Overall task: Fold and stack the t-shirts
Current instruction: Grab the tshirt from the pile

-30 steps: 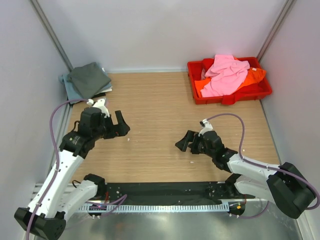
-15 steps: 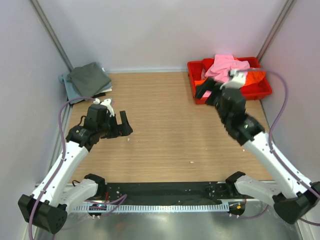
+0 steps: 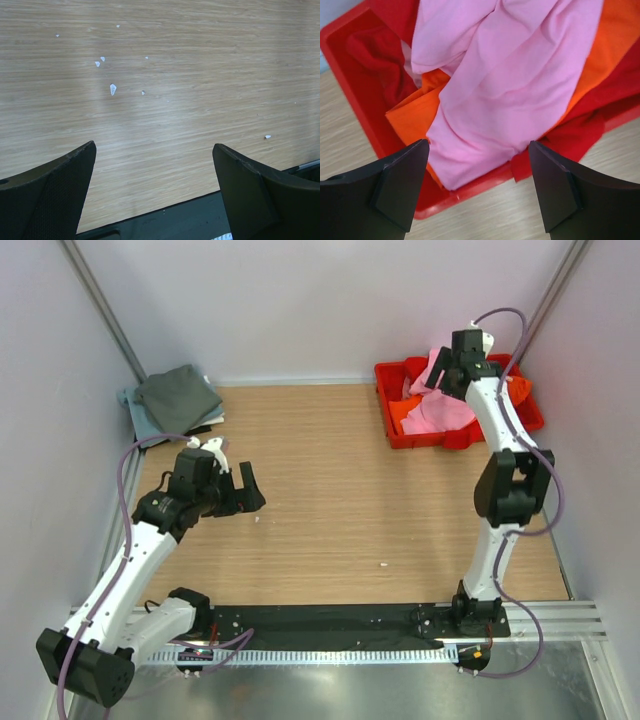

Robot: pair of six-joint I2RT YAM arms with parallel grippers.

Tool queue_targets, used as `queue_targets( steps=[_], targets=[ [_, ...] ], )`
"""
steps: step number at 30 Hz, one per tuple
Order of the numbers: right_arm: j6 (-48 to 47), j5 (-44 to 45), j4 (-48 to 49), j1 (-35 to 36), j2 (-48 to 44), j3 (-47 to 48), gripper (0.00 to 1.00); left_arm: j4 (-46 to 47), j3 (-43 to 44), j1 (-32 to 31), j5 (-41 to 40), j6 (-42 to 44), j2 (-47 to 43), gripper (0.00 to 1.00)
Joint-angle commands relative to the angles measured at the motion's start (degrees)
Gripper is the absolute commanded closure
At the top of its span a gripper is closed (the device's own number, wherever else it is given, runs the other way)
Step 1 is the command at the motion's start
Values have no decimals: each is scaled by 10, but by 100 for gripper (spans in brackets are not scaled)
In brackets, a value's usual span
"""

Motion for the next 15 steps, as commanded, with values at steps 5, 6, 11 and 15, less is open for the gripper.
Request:
queue_targets(
  steps=[5, 6, 11, 15],
  targets=[
    [-12, -20, -100, -15, 150, 238, 15, 10, 5, -2, 3, 4, 2, 1],
    [-11, -33, -96, -15, 159, 243, 15, 9, 5, -2, 0, 4, 1, 1],
    [-3, -46, -73, -40, 200, 255, 17, 11, 4, -2, 0, 3, 3, 1],
    [-3, -49, -65, -43, 217, 259, 17, 10, 6, -2, 2, 3, 10, 1]
  ],
)
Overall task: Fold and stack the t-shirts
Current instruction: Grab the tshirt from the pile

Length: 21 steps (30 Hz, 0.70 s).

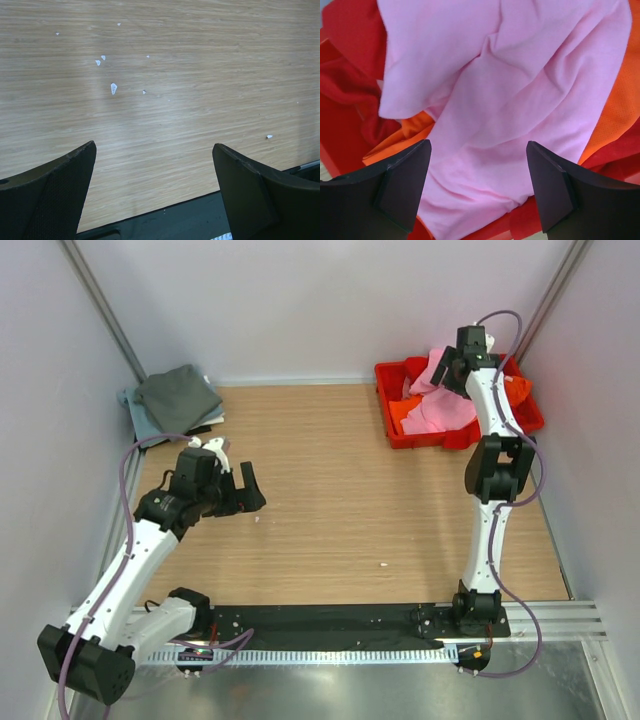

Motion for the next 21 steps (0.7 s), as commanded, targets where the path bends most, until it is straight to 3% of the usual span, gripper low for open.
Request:
queue_targets(
  steps=[1, 10, 14, 16, 17, 21],
  targets=[
    [-1, -10, 16, -5, 12, 26, 17, 10, 6, -2, 2, 4, 5, 1],
    [7, -38, 25, -18, 55, 71, 33, 10, 6, -2, -5, 3, 5, 2],
    [5, -43, 27, -20, 61, 74, 72, 10, 5, -2, -6, 2, 5, 1],
    [3, -45, 30, -20, 59, 76, 84, 10, 6, -2, -7, 2, 5, 2],
    [3, -45, 31, -20, 55, 77, 96, 10, 6, -2, -7, 2, 5, 2],
    [13, -81, 24, -18, 34, 97, 99, 9, 7, -2, -11, 2, 3, 2]
  ],
)
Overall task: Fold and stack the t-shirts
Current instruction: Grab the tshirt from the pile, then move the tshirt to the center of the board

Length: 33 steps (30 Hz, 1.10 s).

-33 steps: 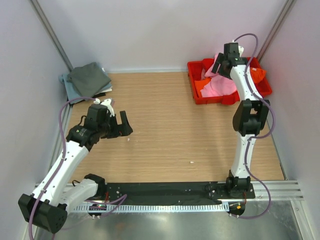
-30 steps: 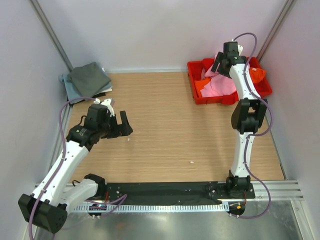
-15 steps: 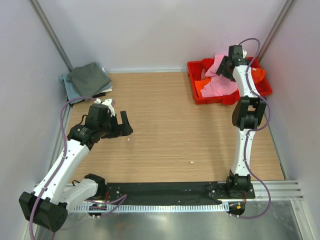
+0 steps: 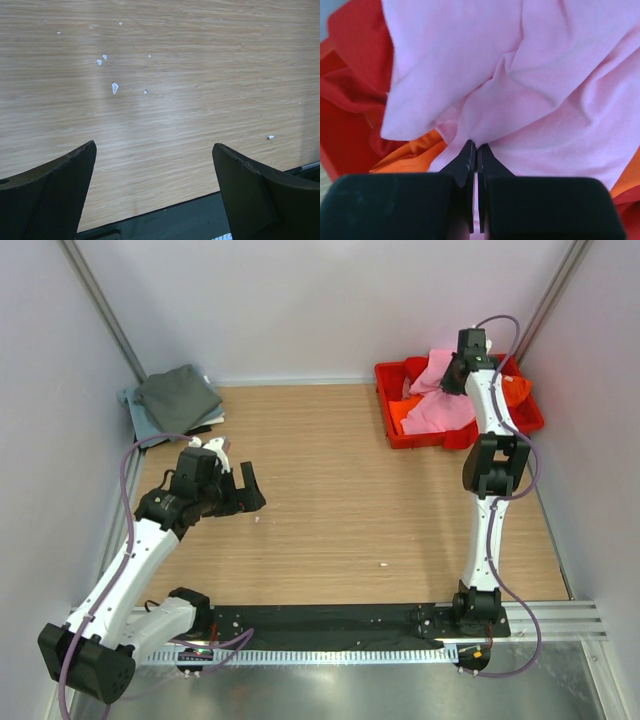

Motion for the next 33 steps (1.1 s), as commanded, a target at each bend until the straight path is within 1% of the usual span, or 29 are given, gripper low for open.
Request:
queue_targets(
  steps=[1, 3, 5, 6, 8, 9, 11, 12, 13, 15, 16, 17, 18, 19, 20, 21, 22, 23, 24, 26, 27, 29, 30, 33],
  targets=[
    [14, -58, 18, 0, -41, 59, 99, 9, 7, -2, -10, 2, -4, 2],
    [30, -130, 24, 12, -77, 89, 99, 8, 7, -2, -15, 2, -11, 2],
    [45, -177, 42, 21, -114, 107, 99, 8, 6, -2, -18, 1, -17, 2],
    [61, -187, 56, 28, -163, 112, 99, 8, 4, -2, -19, 1, -21, 2],
    [111, -207, 122, 30, -227, 98, 99, 9, 4, -2, -23, 0, -31, 2],
    [128, -209, 165, 29, -283, 94, 99, 10, 3, -2, -24, 0, -34, 2],
    [165, -227, 193, 29, -328, 103, 99, 10, 3, -2, -30, 0, -41, 2],
    [175, -237, 223, 29, -354, 90, 99, 10, 3, -2, -31, -1, -43, 2],
    [186, -245, 236, 29, -400, 73, 99, 10, 3, -2, -37, 0, -44, 2],
    [197, -261, 263, 29, -460, 16, 99, 9, 3, -2, -40, -1, -47, 2],
    [196, -260, 268, 29, -528, -74, 99, 8, 5, -2, -43, 0, -47, 2],
    [193, -248, 276, 29, -563, -132, 99, 8, 5, -2, -48, 0, -49, 1],
    [188, -244, 298, 29, -598, -266, 99, 7, 6, -2, -51, 0, -53, 2],
    [180, -231, 297, 29, -672, -330, 97, 7, 7, -1, -51, 1, -55, 1],
    [173, -208, 289, 29, -704, -395, 88, 7, 8, -1, -52, 1, -56, 1],
    [168, -154, 266, 29, -737, -517, 71, 6, 8, -1, -74, 1, -56, 1],
    [165, -111, 233, 29, -761, -565, 13, 0, 12, -1, -78, -1, -56, 2],
    [168, -74, 196, 29, -782, -605, 1, -7, 16, -2, -82, -3, -56, 2],
    [159, -40, 130, 27, -778, -669, 0, -24, 21, -2, -85, -6, -61, 3],
    [147, -57, 87, 26, -754, -721, 0, -40, 32, -2, -96, -23, -69, 2],
    [136, -93, 70, 27, -733, -773, 0, -66, 39, -2, -105, -30, -73, 2],
    [129, -114, 75, 27, -724, -816, 0, -88, 57, -2, -105, -47, -76, 2],
    [129, -123, 84, 27, -737, -850, 0, -110, 61, -2, -104, -53, -78, 0],
    [128, -135, 85, 27, -780, -881, 0, -153, 69, -2, -105, -80, -84, 0]
  ],
)
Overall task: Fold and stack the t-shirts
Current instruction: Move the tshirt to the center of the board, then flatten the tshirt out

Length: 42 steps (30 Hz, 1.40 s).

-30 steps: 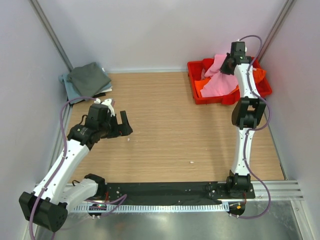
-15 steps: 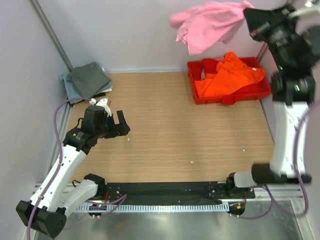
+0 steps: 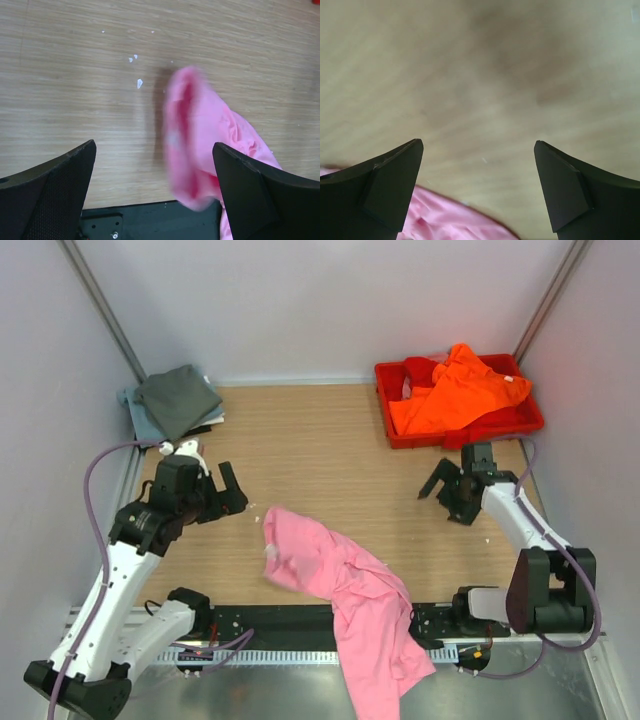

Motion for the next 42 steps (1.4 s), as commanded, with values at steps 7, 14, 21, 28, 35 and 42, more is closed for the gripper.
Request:
queue_targets(
  steps=[7, 14, 21, 28, 35, 42],
  targets=[
    [-31, -58, -71, 2, -165, -7, 0, -54, -17, -6, 31, -57, -42, 8],
    [8, -67, -84, 92, -264, -79, 0, -53, -52, -120, 15, -137, -39, 17],
    [56, -46, -58, 169, -263, -125, 0, -23, -121, -351, -94, -309, 34, 21],
    [44, -51, -56, 171, -250, -111, 0, 33, -167, -437, -126, -369, 83, 30],
    [38, -56, -45, 172, -243, -123, 0, 79, -198, -438, -121, -365, 117, 33],
    [35, -54, -49, 171, -245, -127, 0, 74, -208, -438, -129, -376, 145, 33]
  ],
)
